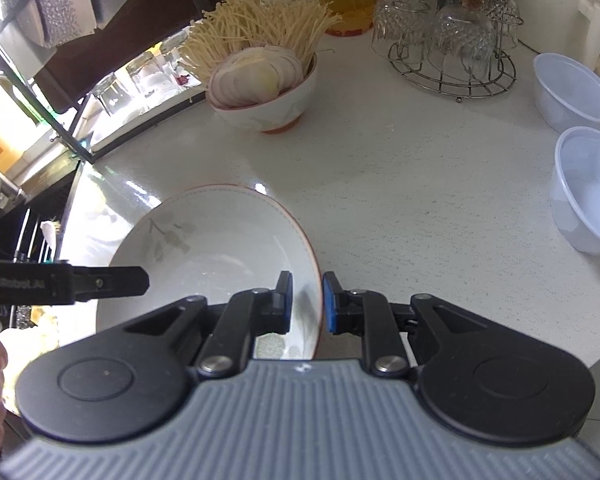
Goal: Organize plates and bowls
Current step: 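Lower the white plate onto the counter and open both tools, then move both tools to the rim of the translucent plastic bowl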
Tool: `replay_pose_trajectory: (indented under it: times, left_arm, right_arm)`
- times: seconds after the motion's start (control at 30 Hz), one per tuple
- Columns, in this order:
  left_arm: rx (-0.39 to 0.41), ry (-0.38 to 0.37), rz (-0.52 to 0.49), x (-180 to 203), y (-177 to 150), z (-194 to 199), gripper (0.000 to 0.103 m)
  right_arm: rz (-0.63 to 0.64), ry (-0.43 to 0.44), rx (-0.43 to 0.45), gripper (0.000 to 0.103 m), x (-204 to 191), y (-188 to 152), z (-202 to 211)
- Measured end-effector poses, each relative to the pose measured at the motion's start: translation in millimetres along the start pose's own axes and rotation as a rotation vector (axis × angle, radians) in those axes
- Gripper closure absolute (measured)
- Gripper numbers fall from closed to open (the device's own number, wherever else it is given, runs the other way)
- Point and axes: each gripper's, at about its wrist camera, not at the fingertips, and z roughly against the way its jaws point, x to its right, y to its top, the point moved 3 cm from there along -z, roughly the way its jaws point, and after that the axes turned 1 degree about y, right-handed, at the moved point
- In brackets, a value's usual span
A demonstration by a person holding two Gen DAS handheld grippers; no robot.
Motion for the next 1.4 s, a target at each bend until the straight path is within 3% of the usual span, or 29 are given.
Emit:
replay_pose_trajectory:
  times: [0.23,0.5,0.77,1.03,1.4]
  left_arm:
    - [0.057,0.083,-0.093,14,6,18,0.033]
    - [0.198,0.091,-0.1,53,5,55,0.033]
    - [0.335,0.078,-0.141,111,-7,92,0.033]
    - [0.449,0.036,-0.155,173,-36,125,0.033]
    - [0.488,0.026,-0.181,240,-95,138,0.033]
  right_arm:
    - [0.002,0.04,0.036,0.083,4,4,11]
    - [0.005,0.108,0.128,0.083,14,22,53]
    - [0.035,0.117,0.24,0.083,38,31,112]
    - [0.077,0.109,0.358,0.083,71,22,173]
    - [0.078,0.091,0.419,0.083,122,-12,227]
